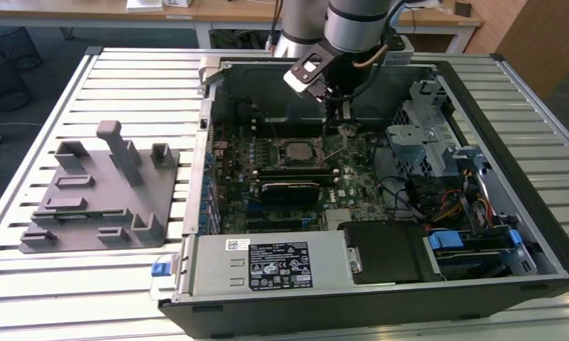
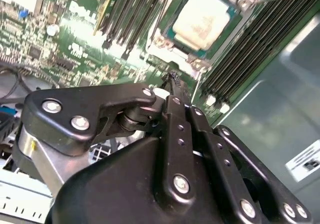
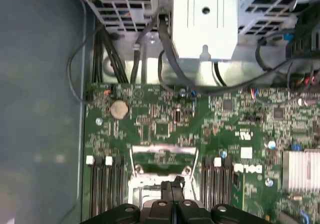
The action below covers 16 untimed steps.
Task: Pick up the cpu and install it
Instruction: 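Close the cpu cover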
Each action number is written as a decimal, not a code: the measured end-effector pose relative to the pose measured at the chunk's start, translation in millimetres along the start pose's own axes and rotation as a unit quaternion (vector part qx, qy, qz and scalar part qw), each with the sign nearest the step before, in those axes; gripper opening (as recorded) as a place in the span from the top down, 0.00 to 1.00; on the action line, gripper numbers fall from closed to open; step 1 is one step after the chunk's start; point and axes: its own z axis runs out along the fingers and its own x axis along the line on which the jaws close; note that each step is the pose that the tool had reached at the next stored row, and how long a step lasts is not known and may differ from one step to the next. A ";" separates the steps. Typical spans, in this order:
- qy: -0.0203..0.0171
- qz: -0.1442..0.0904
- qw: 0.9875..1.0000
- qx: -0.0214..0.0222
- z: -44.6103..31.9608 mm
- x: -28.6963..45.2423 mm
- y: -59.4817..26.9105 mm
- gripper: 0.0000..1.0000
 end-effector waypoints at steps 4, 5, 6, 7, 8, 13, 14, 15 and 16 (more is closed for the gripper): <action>0.000 0.000 1.000 0.001 0.2 0.1 7.6 0.89; 0.000 0.000 1.000 0.002 0.2 0.3 9.2 0.89; 0.000 0.000 1.000 0.002 0.3 0.5 10.7 0.89; 0.000 0.000 1.000 0.002 0.4 0.7 12.4 0.89; 0.000 0.000 1.000 0.003 0.4 1.0 14.0 0.89; 0.000 -0.003 1.000 0.003 0.6 2.3 20.9 0.89; 0.000 -0.003 1.000 0.003 0.7 2.5 21.8 0.89; 0.000 -0.004 1.000 0.003 0.7 2.6 22.6 0.89; 0.000 -0.005 1.000 0.003 0.8 2.7 23.6 0.89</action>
